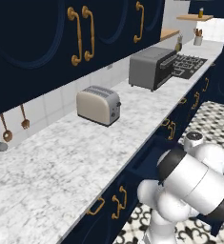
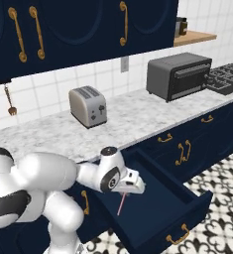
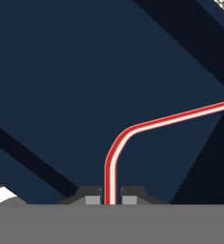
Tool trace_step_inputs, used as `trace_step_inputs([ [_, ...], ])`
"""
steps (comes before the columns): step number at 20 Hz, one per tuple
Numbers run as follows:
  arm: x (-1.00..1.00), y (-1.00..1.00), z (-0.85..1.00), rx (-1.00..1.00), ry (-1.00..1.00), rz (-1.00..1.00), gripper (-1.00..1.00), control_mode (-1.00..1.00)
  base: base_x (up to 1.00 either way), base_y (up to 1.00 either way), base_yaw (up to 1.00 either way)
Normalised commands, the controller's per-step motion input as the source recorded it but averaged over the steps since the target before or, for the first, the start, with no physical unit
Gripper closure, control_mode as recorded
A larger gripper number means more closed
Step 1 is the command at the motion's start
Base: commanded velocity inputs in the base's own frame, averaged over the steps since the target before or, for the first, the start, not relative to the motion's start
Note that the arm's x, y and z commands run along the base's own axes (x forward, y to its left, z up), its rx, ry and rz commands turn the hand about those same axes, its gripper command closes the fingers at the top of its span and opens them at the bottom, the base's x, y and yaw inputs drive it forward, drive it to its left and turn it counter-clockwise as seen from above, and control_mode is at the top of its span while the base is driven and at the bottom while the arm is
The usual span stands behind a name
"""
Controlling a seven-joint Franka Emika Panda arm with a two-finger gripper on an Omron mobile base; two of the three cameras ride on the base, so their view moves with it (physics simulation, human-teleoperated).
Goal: Take a straw from the drawer in front and place it inside the glass cup on the dining counter.
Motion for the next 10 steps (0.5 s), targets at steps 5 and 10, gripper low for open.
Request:
trace_step_inputs([
  [5, 0.0, -0.13, 1.0, 0.08, 0.14, 0.0, 1.0, -1.0, 0.0, 0.0, 0.0],
  [10, 0.02, -0.11, 1.0, 0.14, 0.08, 0.0, 1.0, -1.0, 0.0, 0.0, 0.0],
])
